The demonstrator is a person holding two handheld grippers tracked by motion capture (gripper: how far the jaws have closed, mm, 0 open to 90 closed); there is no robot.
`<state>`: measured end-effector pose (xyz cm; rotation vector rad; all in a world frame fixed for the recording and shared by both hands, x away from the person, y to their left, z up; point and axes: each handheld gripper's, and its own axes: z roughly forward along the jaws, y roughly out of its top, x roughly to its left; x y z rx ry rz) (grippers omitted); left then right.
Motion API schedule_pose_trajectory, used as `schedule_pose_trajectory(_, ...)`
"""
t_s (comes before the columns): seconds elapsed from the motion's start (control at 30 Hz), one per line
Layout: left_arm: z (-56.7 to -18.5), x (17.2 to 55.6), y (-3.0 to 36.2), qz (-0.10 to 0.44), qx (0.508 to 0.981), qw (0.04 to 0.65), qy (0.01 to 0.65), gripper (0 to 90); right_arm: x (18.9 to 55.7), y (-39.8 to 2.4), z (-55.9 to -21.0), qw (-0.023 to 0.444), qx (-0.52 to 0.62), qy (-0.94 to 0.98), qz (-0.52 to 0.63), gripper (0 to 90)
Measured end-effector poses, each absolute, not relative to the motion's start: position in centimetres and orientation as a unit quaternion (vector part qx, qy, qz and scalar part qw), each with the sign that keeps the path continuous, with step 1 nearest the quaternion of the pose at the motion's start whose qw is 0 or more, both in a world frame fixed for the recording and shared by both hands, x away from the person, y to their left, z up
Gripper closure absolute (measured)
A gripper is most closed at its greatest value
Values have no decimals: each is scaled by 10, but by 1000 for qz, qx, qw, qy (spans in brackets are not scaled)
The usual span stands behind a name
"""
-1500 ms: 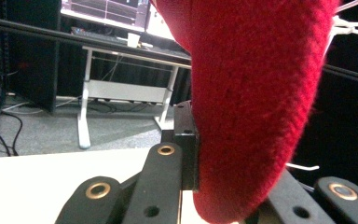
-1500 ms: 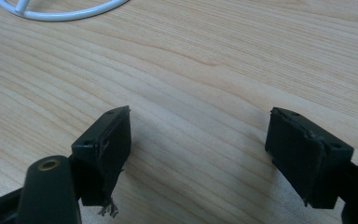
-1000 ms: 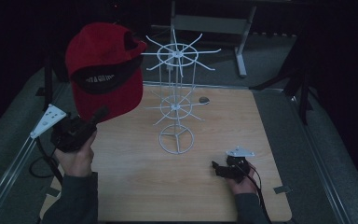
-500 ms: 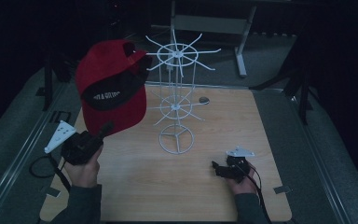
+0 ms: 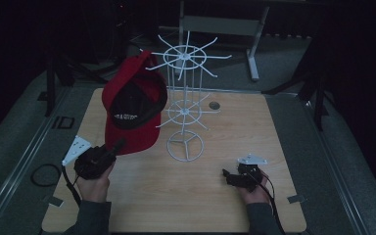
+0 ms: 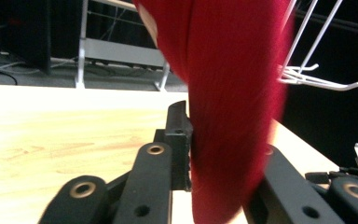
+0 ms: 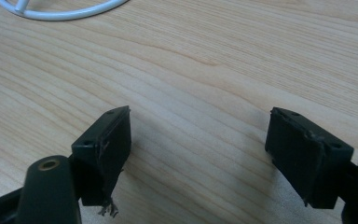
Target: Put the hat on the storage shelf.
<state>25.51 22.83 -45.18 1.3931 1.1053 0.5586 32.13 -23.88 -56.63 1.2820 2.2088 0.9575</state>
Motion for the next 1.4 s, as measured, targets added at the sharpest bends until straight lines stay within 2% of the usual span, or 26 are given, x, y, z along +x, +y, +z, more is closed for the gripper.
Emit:
schedule_pose_trajectory(0.17, -448, 254, 231, 252, 598, 591, 480, 591, 321, -239, -566, 206, 460, 793, 343, 223)
schedule_pose_trajectory(0.53, -457, 252, 242, 257, 590, 575, 506, 438, 321, -239, -566, 206, 459, 793, 344, 223)
schedule_pose_trajectory(0.73, -463, 251, 244, 261, 600, 560, 508, 401, 321, -239, -566, 206, 459, 793, 343, 223)
schedule_pose_trajectory(1.17, -489, 251, 240, 245, 650, 526, 491, 399, 321, -239, -566, 206, 459, 793, 343, 223)
schedule_pose_trajectory(1.4, -506, 255, 241, 231, 656, 511, 505, 401, 321, -239, -566, 205, 460, 793, 343, 223)
